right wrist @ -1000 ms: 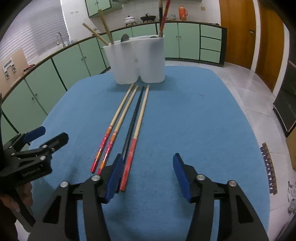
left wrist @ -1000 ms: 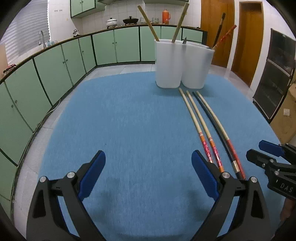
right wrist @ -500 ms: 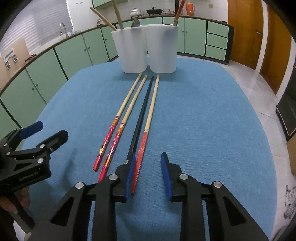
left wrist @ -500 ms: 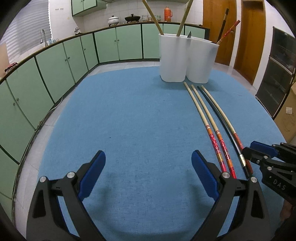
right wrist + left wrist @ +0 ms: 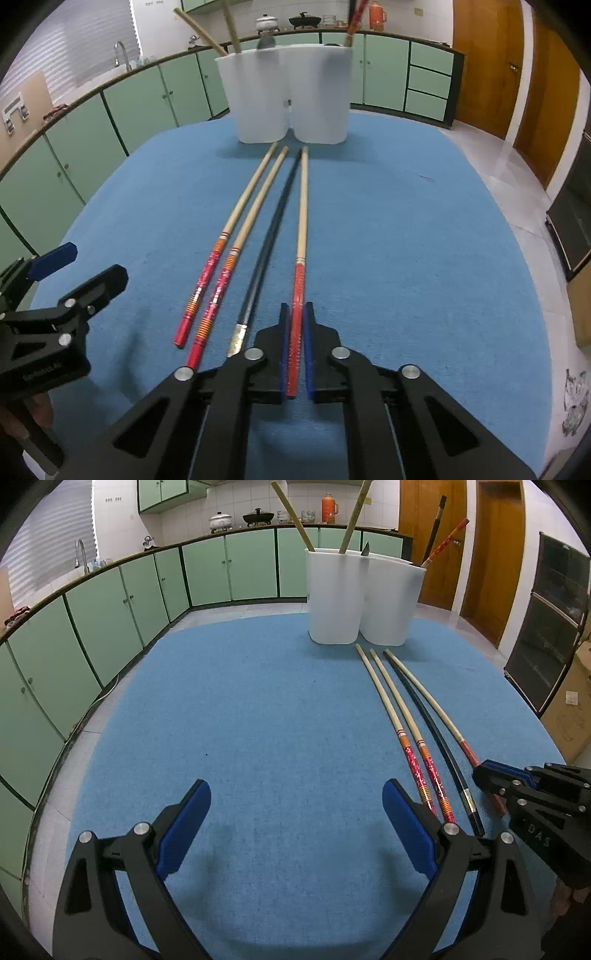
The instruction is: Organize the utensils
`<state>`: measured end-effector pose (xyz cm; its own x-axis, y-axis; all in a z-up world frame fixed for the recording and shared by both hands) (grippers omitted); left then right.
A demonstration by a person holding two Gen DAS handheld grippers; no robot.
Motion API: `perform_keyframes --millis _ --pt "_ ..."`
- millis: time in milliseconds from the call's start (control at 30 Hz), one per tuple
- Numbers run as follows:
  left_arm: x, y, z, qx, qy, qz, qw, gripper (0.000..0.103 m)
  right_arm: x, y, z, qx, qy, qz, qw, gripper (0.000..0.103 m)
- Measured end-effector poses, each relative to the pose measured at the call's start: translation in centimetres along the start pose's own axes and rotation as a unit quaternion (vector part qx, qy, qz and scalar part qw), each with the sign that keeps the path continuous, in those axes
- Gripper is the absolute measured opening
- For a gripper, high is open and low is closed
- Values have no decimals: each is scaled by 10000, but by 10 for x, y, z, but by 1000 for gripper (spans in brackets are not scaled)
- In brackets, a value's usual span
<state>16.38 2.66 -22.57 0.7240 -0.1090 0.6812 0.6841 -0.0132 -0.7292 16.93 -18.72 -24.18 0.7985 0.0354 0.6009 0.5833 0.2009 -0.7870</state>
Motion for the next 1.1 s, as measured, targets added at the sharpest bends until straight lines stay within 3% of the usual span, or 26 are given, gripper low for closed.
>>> perform_keyframes --millis 367,800,1100 --pt "-7 2 -33 -367 146 125 9991 91 -4 -14 -51 -433 606 -182 9971 6" --pt "-10 18 -55 -463 228 360 9980 91 -8 -16 -58 -259 775 -276 9963 6" --pt "-8 22 -64 -509 234 480 9973 57 -8 -17 -60 -141 778 -282 9965 6"
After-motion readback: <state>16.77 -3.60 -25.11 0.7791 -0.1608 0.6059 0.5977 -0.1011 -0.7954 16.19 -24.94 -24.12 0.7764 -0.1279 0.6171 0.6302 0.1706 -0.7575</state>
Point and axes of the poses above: each gripper's, at about its wrist camera, not at the fingertips, and y roughly the way its jaws point, z to its left, x to its top, the point moved 9 cm from there along y, roughly the way its jaws point, and after that the axes turned 3 degrees about x, right-handed, at the moved point
